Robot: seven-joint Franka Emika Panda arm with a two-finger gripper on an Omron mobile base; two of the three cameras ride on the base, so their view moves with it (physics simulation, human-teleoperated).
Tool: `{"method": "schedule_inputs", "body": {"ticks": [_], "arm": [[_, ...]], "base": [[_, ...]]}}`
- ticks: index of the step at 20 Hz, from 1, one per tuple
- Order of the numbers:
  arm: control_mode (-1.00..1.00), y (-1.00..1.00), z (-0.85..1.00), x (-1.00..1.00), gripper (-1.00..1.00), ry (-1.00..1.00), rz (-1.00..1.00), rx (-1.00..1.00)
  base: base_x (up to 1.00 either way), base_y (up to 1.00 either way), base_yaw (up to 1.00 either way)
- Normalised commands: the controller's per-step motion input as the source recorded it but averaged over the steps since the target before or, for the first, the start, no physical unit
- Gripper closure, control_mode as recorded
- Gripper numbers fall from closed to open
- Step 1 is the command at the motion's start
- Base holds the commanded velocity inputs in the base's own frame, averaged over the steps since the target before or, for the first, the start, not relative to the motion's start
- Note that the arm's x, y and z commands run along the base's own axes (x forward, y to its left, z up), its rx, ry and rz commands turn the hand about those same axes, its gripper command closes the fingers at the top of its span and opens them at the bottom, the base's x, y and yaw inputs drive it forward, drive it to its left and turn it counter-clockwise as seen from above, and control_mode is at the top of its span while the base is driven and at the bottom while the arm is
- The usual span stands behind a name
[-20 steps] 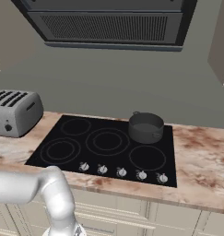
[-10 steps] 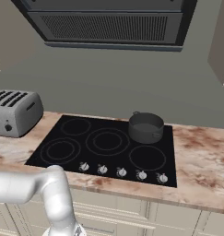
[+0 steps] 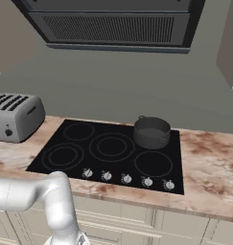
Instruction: Pick the kettle from the counter and place it on a stove burner. Then turn the burner on.
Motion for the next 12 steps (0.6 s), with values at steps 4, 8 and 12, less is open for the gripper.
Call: {"method": "schedule_inputs", "body": {"ticks": [4, 8, 12], "arm": [[-1.0, 0.0, 0.0, 0.0, 1.0, 0.0, 0.0, 0.0], [-1.0, 0.0, 0.05, -0.02, 1.0, -0.04, 0.0, 0.0], [-1.0, 0.0, 0.42, -0.24, 1.0, -0.21, 0.0, 0.0]], "base": [[0.0, 0.0, 0.0], [0.0, 0.0, 0.0], [0.0, 0.0, 0.0]]}}
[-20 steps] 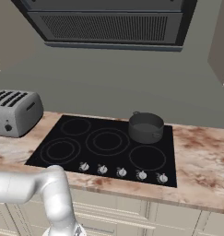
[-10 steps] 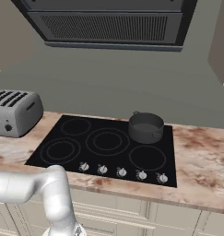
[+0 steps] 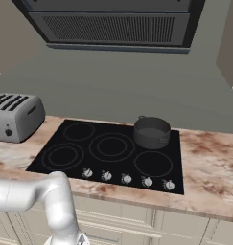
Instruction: Pick the kettle from the counter and place it on a stove burner. Then turn the burner on.
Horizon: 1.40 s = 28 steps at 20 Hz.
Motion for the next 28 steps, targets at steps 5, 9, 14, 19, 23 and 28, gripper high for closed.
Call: {"method": "schedule_inputs", "body": {"ticks": [5, 9, 14, 19, 23, 28], "arm": [[-1.0, -0.03, 0.48, -0.42, 1.0, -0.11, 0.0, 0.0], [-1.0, -0.42, 0.44, -0.4, 1.0, -0.03, 0.0, 0.0], [-1.0, -0.86, 0.3, -0.3, 1.0, -0.08, 0.0, 0.0], [-1.0, -1.0, 0.02, -0.21, 1.0, -0.09, 0.0, 0.0], [-1.0, -1.0, 0.0, -0.01, 1.0, -0.1, 0.0, 0.0], [-1.0, -1.0, 0.01, 0.01, 1.0, -0.1, 0.01, 0.06]], "base": [[0.0, 0.0, 0.0], [0.0, 0.0, 0.0], [0.0, 0.0, 0.0], [0.0, 0.0, 0.0], [0.0, 0.0, 0.0], [0.0, 0.0, 0.0]]}}
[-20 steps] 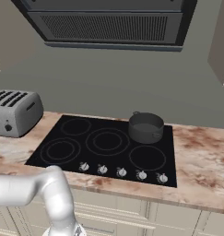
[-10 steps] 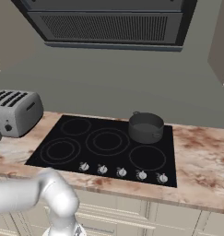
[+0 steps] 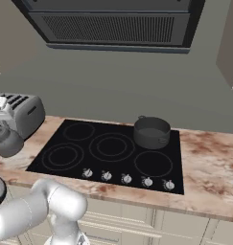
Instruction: Pick the kettle from the counter and place it on a stove burner. Then turn the burner on.
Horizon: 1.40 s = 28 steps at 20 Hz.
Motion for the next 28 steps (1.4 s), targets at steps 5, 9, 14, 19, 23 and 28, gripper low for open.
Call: {"method": "schedule_inputs", "body": {"ticks": [5, 9, 14, 19, 23, 28], "arm": [[-1.0, -1.0, 0.23, 0.07, 1.0, -0.06, 0.06, 0.23], [-1.0, -1.0, 0.2, 0.01, 1.0, -0.1, 0.11, 0.38], [-1.0, -0.79, 0.03, 0.0, 1.0, -0.03, 0.08, 0.2], [-1.0, -0.03, 0.0, 0.02, 1.0, 0.01, 0.0, 0.0], [-1.0, 0.0, 0.01, 0.08, 1.0, 0.17, -0.16, -0.06], [-1.0, 0.0, 0.04, 0.16, 1.0, 0.2, -0.15, -0.08]], "base": [[0.0, 0.0, 0.0], [0.0, 0.0, 0.0], [0.0, 0.0, 0.0], [0.0, 0.0, 0.0], [0.0, 0.0, 0.0], [0.0, 0.0, 0.0]]}}
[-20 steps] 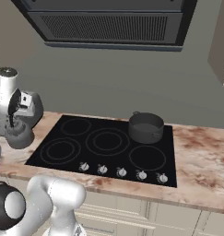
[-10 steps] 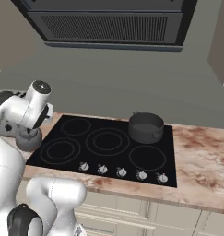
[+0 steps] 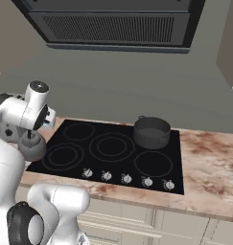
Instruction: Pick the kettle from the counter and place it on a stove burner. Then turn the burner on.
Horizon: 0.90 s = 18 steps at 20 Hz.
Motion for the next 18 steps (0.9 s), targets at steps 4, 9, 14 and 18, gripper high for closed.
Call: {"method": "schedule_inputs", "body": {"ticks": [4, 9, 14, 18], "arm": [[-1.0, 0.0, 0.0, 0.02, 1.0, 0.0, 0.0, -0.02], [-1.0, -0.09, -0.05, 0.21, 1.0, 0.0, 0.0, 0.0], [-1.0, -0.38, -0.02, 0.32, 1.0, 0.0, 0.0, 0.0], [-1.0, -0.37, 0.0, 0.26, 1.0, 0.02, -0.03, 0.0]], "base": [[0.0, 0.0, 0.0], [0.0, 0.0, 0.0], [0.0, 0.0, 0.0], [0.0, 0.0, 0.0]]}}
